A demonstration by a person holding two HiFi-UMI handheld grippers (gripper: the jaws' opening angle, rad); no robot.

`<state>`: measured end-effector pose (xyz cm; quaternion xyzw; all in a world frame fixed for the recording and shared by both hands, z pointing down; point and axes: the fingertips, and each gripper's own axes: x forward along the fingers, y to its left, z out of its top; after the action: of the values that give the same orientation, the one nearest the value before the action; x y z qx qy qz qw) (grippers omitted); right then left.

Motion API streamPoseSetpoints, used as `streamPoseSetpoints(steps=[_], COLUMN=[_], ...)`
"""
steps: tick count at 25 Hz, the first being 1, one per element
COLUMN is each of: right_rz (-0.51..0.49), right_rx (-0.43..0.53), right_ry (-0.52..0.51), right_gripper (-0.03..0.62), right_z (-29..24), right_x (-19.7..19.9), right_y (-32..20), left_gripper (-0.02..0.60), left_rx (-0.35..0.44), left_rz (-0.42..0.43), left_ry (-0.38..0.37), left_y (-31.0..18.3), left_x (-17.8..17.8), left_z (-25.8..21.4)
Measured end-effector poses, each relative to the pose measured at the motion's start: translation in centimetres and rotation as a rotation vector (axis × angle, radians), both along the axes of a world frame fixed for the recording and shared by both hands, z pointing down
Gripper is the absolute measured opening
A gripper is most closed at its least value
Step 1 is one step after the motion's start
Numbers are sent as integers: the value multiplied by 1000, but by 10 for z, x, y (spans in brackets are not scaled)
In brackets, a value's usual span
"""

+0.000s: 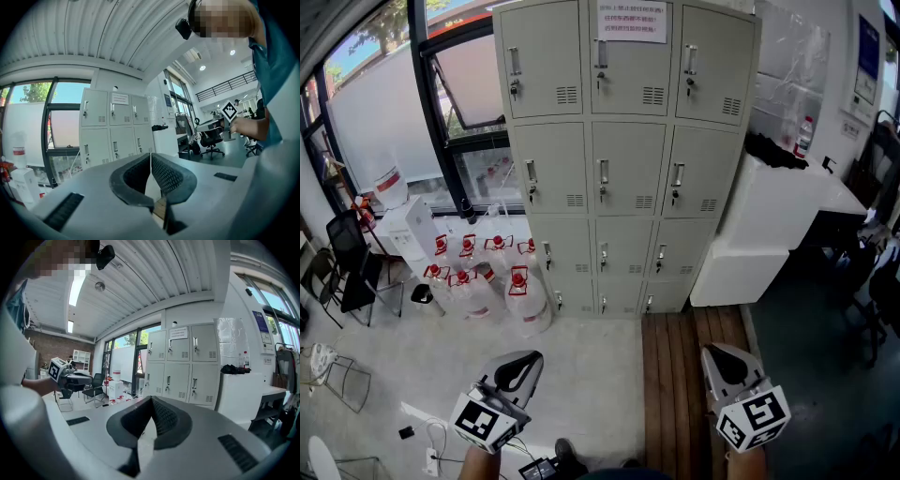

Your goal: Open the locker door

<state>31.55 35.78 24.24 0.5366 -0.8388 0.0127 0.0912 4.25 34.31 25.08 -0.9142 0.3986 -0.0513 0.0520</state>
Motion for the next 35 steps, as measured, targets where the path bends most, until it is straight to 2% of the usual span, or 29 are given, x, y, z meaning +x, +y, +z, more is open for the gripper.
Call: streamPoseSetpoints(steps=[10, 18, 25, 30, 35], right_rz=[43, 112, 170, 209, 224], right_rx=[3, 3, 24, 22, 12], right_ry=[3, 4, -39, -28, -15], right_gripper=[35, 36, 37, 37, 37], right_z=[-7, -10, -17, -19, -19], right_x=[-41, -88, -133, -157, -178], right_y=[-18, -35, -47, -47, -55], left_gripper=[25, 25, 25, 25, 25], left_rx=[7, 10, 4, 10, 16], left_rz=[54, 110, 163, 205, 212], left_ry=[6, 21, 30, 41, 42], left_y=[-28, -53, -73, -80, -87], left_x=[-37, -83, -126, -149, -169], left_z=[-6, -5, -1, 0, 5])
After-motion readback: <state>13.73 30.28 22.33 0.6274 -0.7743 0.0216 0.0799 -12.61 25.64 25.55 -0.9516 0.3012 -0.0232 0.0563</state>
